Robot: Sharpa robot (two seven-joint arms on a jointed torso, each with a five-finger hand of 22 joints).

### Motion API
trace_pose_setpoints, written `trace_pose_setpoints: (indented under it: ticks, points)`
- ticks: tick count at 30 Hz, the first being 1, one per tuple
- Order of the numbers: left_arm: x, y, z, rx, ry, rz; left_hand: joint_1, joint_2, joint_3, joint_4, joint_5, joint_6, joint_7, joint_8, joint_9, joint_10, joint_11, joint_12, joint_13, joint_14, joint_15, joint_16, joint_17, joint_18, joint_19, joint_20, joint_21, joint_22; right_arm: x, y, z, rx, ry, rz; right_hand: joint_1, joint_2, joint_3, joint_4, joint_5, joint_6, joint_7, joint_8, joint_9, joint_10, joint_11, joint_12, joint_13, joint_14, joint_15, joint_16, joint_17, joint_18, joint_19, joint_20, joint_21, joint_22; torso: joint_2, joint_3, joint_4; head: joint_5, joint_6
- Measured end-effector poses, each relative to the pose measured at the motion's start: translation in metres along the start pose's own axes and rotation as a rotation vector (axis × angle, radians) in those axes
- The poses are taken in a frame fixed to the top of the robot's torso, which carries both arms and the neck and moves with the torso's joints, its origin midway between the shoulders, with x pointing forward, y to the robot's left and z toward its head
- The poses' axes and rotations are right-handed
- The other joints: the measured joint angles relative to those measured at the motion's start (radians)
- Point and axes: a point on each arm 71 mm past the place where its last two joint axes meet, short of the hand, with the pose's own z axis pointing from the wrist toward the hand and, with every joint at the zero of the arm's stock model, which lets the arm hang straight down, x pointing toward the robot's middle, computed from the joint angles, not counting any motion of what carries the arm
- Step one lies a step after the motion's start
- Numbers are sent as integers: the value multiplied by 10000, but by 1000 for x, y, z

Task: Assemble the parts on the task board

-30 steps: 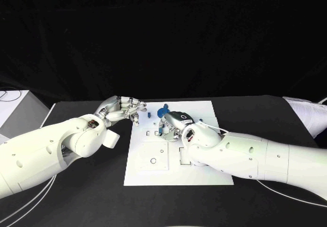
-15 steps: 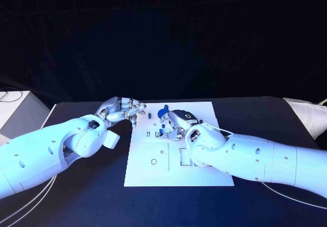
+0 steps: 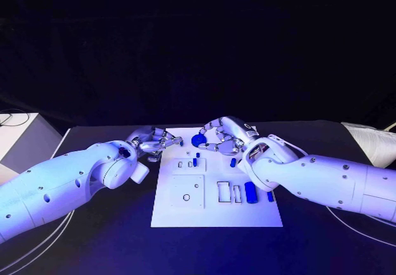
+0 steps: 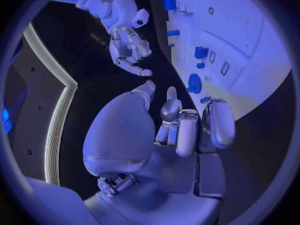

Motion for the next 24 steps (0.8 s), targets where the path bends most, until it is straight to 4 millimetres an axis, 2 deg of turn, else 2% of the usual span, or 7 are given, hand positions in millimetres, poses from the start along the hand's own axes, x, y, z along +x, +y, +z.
trace_pose_setpoints:
  ticks: [1,4,6,11,14,19,24]
  points:
    - [1,1,2,-188,25,145,-94,-6,86,-1,0,35,-35,86,53,196,-25,239,317,22,-22,121,0,-116,92,-24,112,218,-4,-2,0,31,5,140,0,0,39,13,68,44,-15,53,21,-8,-8,44,0,0,0,0,0,0,0,0,39,0,-23,-1,-10,6,-4]
    - [2,3,7,-854,121,640,-114,-9,421,-16,0,88,-88,198,141,671,-107,796,1114,-10,-92,189,-1,-114,355,-106,376,760,-20,-12,-1,306,18,601,0,0,56,29,343,161,-59,212,118,38,-71,159,0,15,-15,0,0,0,0,0,124,-1,-77,-12,-37,37,-18]
    - [1,1,11,-1299,215,1011,-144,-39,503,-12,0,89,-88,199,148,764,-126,950,1350,6,-108,189,-1,-115,403,-126,419,932,-33,-21,-1,612,-37,905,52,52,125,17,507,191,-90,265,178,38,-71,192,0,31,-46,0,-1,0,0,0,162,-1,-133,-18,-54,64,-35]
    - [2,-7,18,-2092,474,1861,-307,-201,603,5,0,88,-88,199,148,763,-126,957,1447,6,-108,189,-1,-119,423,-107,482,1042,-53,-40,-1,1327,-142,1450,103,1,139,3,698,191,-90,299,232,2,-107,231,8,-2,-78,0,-1,-1,0,-1,162,-1,-257,-21,-72,137,-94]
    - [7,-14,25,-2618,734,2567,-718,-221,628,30,0,88,-88,140,147,761,-123,957,1424,6,-108,189,-1,-270,439,-91,483,1077,-61,-49,-1,1759,-118,1800,103,1,138,3,698,191,-90,299,232,2,-106,231,8,-2,-78,0,-1,-1,0,-1,162,-2,-334,-12,-84,184,-140]
    - [16,-24,36,-3395,1132,3601,-1706,-236,215,30,0,32,-31,53,168,536,12,819,1206,6,-108,189,-2,-268,439,-91,482,1030,-63,-56,-2,2242,145,2231,103,1,155,20,763,152,-52,298,244,2,-106,231,7,-2,-78,0,-1,-1,0,-1,161,-2,-432,25,-97,257,-220]
    - [23,-23,43,-4002,1413,4254,-1747,-194,99,29,0,10,-53,53,181,536,12,820,1235,6,-107,189,-2,-268,439,-91,483,1046,-61,-57,-1,2511,406,2390,147,-43,168,27,875,55,-32,298,265,2,-106,175,7,-2,-78,0,-2,0,0,-1,102,-3,-500,69,-121,301,-287]
